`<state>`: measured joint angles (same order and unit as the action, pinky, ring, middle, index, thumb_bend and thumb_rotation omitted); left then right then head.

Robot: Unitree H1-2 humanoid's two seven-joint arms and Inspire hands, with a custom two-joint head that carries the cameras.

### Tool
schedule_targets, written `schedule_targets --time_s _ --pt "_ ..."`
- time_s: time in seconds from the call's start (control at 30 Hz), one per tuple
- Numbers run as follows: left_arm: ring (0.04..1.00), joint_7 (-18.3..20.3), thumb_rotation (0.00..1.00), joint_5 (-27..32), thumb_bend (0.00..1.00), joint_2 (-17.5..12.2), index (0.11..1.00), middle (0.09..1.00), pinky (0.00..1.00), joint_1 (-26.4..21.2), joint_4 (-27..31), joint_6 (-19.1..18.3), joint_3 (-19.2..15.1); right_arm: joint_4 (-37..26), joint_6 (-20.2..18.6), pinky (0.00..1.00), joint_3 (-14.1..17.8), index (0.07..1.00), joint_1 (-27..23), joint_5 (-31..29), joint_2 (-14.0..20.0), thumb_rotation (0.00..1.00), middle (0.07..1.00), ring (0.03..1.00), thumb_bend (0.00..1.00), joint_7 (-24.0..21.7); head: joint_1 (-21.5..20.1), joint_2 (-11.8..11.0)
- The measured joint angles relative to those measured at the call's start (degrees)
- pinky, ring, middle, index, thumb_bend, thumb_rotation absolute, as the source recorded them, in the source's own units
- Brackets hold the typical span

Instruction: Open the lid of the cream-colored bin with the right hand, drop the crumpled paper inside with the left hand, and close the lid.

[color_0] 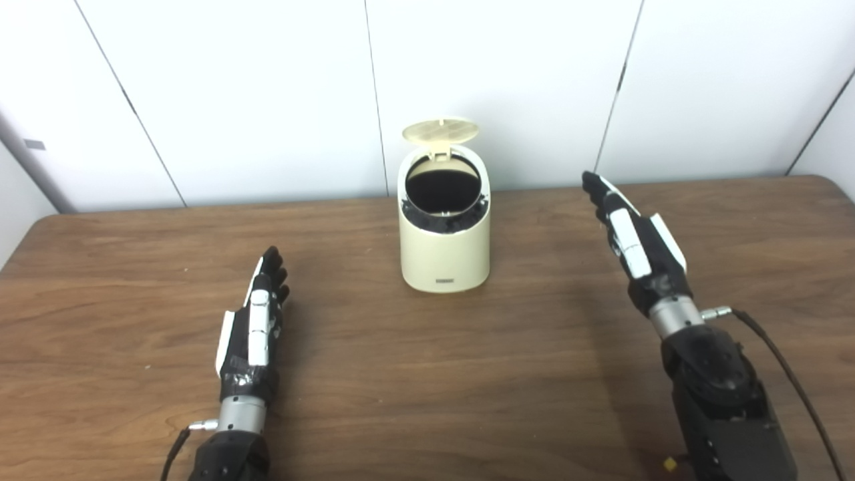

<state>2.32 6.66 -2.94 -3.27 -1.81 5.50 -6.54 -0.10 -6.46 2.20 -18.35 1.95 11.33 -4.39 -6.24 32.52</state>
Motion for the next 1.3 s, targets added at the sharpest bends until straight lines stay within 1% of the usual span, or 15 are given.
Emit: schedule_targets --time_s 0.03,0.1,0.17,0.3,0.4,0.5,0.63,0.73,0.87,1.0,1.17,1.23,1.3 --pt "1.000 -0.02 1.00 -0.01 0.50 -0.01 1.000 1.000 1.00 0.01 0.00 0.00 -0.02 -0.18 -0.10 1.00 -0.33 0.888 -0.63 0.57 0.12 1.00 0.942 0.966 0.62 -0.06 -0.17 -0.44" --pt "0.999 -0.04 1.00 -0.01 0.52 -0.01 1.000 1.000 1.00 0.03 0.00 0.00 -0.06 -0.93 -0.48 0.98 -1.01 0.894 -1.71 1.54 0.27 1.00 0.945 0.964 0.62 -0.11 -0.18 -0.44" --pt "1.000 -0.05 1.00 -0.01 0.52 -0.01 1.000 1.000 1.00 0.06 0.00 0.00 -0.07 -1.98 -1.03 0.95 -1.56 0.891 -2.41 2.21 0.24 1.00 0.943 0.957 0.61 -0.12 0.09 -1.14" --pt "1.000 -0.12 1.00 -0.03 0.50 0.00 1.000 1.000 1.00 0.08 0.01 0.01 -0.09 -2.37 -1.42 0.92 -3.34 0.880 -3.77 4.97 0.60 1.00 0.930 0.941 0.57 -0.26 0.17 -1.23" --pt "1.000 -0.12 0.99 0.03 0.50 0.03 1.000 1.000 1.00 0.10 0.02 0.02 -0.14 -3.11 -2.74 0.90 -5.24 0.876 -4.71 8.05 1.12 1.00 0.916 0.928 0.56 -0.45 0.35 -1.32" --pt "0.999 -0.14 1.00 -0.03 0.50 0.03 1.000 0.999 1.00 0.13 0.01 0.03 -0.15 -3.68 -3.43 0.89 -6.22 0.871 -6.41 10.36 1.40 1.00 0.912 0.918 0.55 -0.58 0.44 -1.49" --pt "0.992 -0.29 0.97 -0.09 0.51 0.11 0.996 0.993 1.00 0.14 0.01 0.14 -0.15 -3.66 -4.16 0.85 -7.04 0.875 -9.24 12.40 1.48 1.00 0.902 0.901 0.58 -0.78 1.05 -1.67" --pt "0.988 -0.53 0.99 -0.19 0.49 0.16 0.999 0.991 1.00 0.15 0.01 0.54 -0.12 -3.56 -4.13 0.84 -7.65 0.875 -11.02 13.12 1.57 1.00 0.901 0.894 0.61 -1.23 1.23 -1.67" --pt "0.999 -0.59 1.00 -0.25 0.49 0.15 0.998 0.995 1.00 0.23 0.01 1.40 -0.06 -2.80 -4.04 0.81 -8.35 0.875 -12.62 13.91 1.67 1.00 0.899 0.884 0.63 -1.51 1.23 -1.76" --pt "0.995 -0.98 0.99 -0.43 0.49 0.17 0.994 0.991 1.00 0.27 0.00 1.82 -0.03 -1.31 -3.99 0.79 -8.85 0.873 -14.21 14.52 1.67 1.00 0.896 0.877 0.62 -1.95 1.32 -1.93" --pt "0.992 -1.04 0.99 -0.48 0.48 0.16 0.995 0.988 1.00 0.24 -0.10 2.12 0.12 0.72 -3.79 0.80 -9.72 0.884 -16.95 15.32 1.66 1.00 0.902 0.876 0.60 -2.24 1.58 -2.02" --pt "0.989 -1.07 1.00 -0.63 0.48 0.16 0.992 0.984 1.00 0.22 -0.13 2.13 0.21 1.67 -3.16 0.81 -10.08 0.882 -17.95 15.34 1.66 1.00 0.903 0.878 0.59 -2.32 1.58 -2.11" --pt "0.991 -1.14 1.00 -0.97 0.47 0.16 0.994 0.984 1.00 0.17 -0.19 2.15 0.31 2.56 -2.52 0.81 -10.67 0.876 -18.84 15.52 1.63 1.00 0.900 0.880 0.60 -2.35 1.67 -2.11"
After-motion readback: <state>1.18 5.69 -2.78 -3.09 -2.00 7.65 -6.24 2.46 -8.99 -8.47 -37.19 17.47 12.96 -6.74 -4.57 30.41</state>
